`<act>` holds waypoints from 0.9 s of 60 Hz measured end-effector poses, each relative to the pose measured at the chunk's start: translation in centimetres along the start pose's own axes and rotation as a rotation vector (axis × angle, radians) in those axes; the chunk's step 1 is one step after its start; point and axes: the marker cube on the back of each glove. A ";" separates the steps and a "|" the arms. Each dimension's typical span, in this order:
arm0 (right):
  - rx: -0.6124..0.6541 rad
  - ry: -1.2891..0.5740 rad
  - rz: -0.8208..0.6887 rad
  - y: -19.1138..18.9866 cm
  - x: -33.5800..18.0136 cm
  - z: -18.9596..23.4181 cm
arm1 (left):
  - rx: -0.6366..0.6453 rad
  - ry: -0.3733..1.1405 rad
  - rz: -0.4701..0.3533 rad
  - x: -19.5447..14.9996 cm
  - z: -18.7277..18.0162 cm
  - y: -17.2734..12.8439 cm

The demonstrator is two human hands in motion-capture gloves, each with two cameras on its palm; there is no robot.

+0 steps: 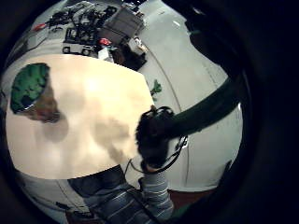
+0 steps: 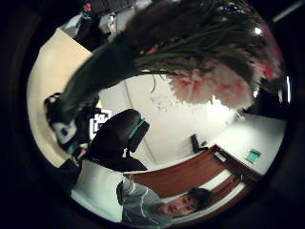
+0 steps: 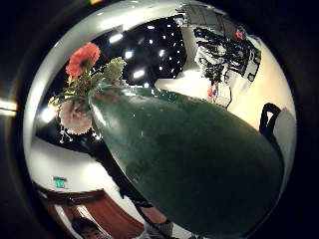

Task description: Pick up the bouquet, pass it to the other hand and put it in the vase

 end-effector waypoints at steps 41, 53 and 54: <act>-0.315 -0.303 -0.252 3.6 -2.8 4.0 | 0.481 -0.100 0.107 4.1 -5.5 -3.0; -0.179 -0.182 -0.334 0.8 0.5 0.9 | 0.572 -0.131 0.114 6.7 -10.6 -6.8; -0.179 -0.182 -0.327 0.7 0.8 0.7 | 0.579 -0.133 0.115 7.0 -10.9 -7.0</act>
